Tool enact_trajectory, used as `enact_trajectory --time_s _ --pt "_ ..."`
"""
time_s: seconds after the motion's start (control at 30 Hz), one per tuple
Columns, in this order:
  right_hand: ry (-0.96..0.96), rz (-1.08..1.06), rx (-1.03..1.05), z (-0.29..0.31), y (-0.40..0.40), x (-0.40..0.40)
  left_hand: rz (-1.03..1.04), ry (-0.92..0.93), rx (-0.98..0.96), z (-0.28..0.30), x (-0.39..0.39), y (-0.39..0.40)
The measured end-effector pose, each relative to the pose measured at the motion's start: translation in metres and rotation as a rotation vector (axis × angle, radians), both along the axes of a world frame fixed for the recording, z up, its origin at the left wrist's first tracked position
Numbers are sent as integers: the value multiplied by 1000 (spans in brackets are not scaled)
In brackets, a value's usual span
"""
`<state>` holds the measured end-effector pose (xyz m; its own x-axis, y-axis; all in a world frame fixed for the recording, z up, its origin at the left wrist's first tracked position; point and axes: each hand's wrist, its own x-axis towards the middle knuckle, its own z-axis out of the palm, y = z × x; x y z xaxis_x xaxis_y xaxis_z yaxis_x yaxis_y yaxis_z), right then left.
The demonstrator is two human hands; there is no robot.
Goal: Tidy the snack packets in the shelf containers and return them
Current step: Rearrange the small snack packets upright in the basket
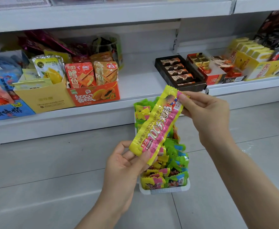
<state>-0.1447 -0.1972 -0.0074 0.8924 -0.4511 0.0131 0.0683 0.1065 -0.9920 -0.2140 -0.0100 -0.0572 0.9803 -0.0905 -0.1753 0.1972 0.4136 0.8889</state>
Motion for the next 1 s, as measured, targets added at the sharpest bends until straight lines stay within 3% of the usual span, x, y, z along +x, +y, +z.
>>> enact_trajectory --time_s 0.13,0.27,0.4,0.47,0.57,0.63,0.87,1.0 --pt "64 15 52 -5 3 0 61 -65 36 -3 2 2" --pt "255 316 240 -15 18 -10 169 -340 364 -7 7 14" --pt "251 337 374 -18 24 -15 117 -501 583 -10 8 18" --pt "229 310 398 -15 21 -12 35 -427 456 -12 6 17" --pt "189 274 438 -10 14 -8 -238 -63 31 -7 3 15" --pt "175 263 441 -10 12 -7 -308 70 -83 -5 2 15" --pt "178 274 484 -16 12 -9 -195 113 92 -6 3 12" --pt "172 277 489 -16 12 -7 -232 164 -28 -6 2 15"
